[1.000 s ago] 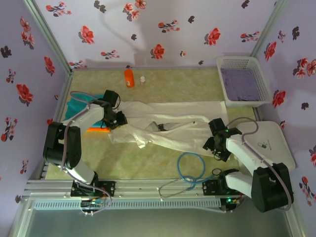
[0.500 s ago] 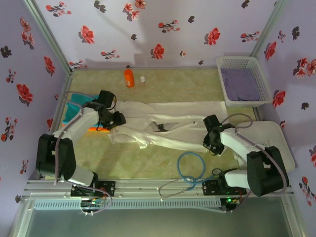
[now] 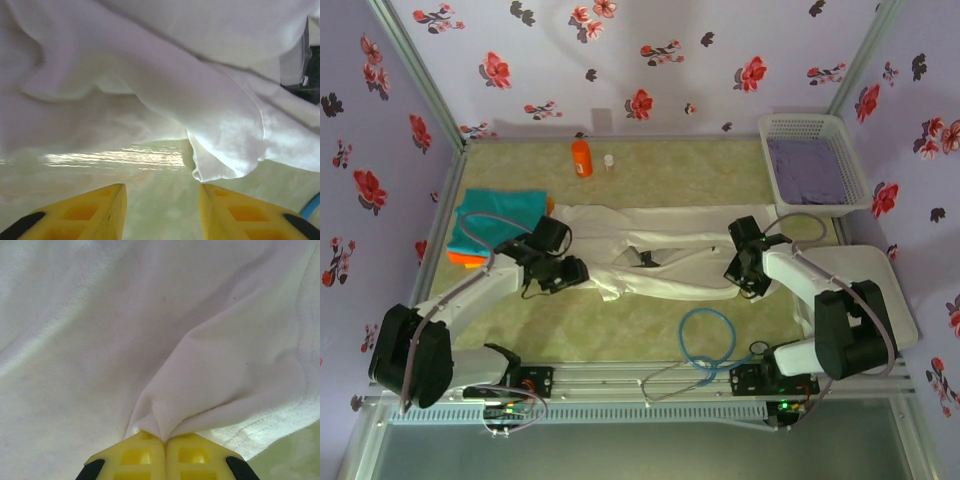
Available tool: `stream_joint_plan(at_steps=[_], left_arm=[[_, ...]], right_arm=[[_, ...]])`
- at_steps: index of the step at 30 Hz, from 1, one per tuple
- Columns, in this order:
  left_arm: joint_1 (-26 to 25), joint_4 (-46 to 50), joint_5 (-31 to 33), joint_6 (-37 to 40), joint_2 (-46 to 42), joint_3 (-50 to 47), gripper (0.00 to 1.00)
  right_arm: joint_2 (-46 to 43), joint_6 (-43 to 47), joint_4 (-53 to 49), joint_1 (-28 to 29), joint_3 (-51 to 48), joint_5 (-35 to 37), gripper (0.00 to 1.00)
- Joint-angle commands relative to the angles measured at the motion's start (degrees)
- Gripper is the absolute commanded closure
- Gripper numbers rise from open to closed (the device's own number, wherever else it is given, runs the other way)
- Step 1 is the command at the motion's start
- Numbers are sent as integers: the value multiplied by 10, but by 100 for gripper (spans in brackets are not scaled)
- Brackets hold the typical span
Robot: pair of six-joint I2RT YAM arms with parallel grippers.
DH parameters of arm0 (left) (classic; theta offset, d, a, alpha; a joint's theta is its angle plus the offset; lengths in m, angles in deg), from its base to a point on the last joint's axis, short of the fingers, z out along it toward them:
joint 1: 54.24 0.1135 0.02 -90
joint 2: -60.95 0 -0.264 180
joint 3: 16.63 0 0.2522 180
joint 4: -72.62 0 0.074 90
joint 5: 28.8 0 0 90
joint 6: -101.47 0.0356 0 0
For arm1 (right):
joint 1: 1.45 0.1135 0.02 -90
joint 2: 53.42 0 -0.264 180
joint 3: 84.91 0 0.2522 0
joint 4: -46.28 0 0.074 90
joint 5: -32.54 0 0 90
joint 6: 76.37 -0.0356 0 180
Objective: Fold and stack the t-shirts
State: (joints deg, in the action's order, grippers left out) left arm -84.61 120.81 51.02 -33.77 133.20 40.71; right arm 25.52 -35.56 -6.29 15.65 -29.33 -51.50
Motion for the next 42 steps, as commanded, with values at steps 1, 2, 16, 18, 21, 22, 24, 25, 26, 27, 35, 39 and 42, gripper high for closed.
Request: stream_joint_plan(at_steps=[1, 2, 16, 18, 21, 22, 24, 25, 26, 27, 35, 39, 42], left_arm=[[-43, -83, -4, -84, 21, -25, 59], [-57, -102, -2, -98, 34, -27, 60], [-134, -179, 33, -179, 117, -30, 73], [-137, -158, 46, -180, 106, -30, 72], [-139, -137, 49, -183, 94, -32, 69], [-140, -135, 49, -186, 92, -34, 69], [-141, -133, 50, -190, 97, -36, 68], [-142, -133, 50, -188, 103, -34, 68], [-144, -133, 49, -186, 110, -30, 68], [-145, -133, 49, -185, 116, -26, 68], [-150, -131, 51, -179, 154, -17, 69], [-150, -122, 60, -174, 164, -11, 68], [-150, -124, 66, -166, 177, 3, 74]], right_arm=[[8, 12, -10, -2, 12, 3, 100], [7, 13, -12, -3, 12, 3, 100], [-25, 26, -16, -26, -11, -1, 100], [-28, 27, -13, -30, -15, -4, 100], [-29, 28, -10, -32, -18, -7, 100], [-28, 29, -9, -33, -18, -7, 100], [-26, 30, -8, -35, -18, -8, 100], [-25, 32, -7, -36, -18, -9, 100], [-25, 32, -6, -36, -19, -10, 100], [-24, 33, -5, -37, -19, -11, 100], [-25, 34, -3, -39, -23, -14, 100], [-22, 34, 0, -39, -25, -15, 100], [-18, 33, 5, -40, -27, -17, 100]])
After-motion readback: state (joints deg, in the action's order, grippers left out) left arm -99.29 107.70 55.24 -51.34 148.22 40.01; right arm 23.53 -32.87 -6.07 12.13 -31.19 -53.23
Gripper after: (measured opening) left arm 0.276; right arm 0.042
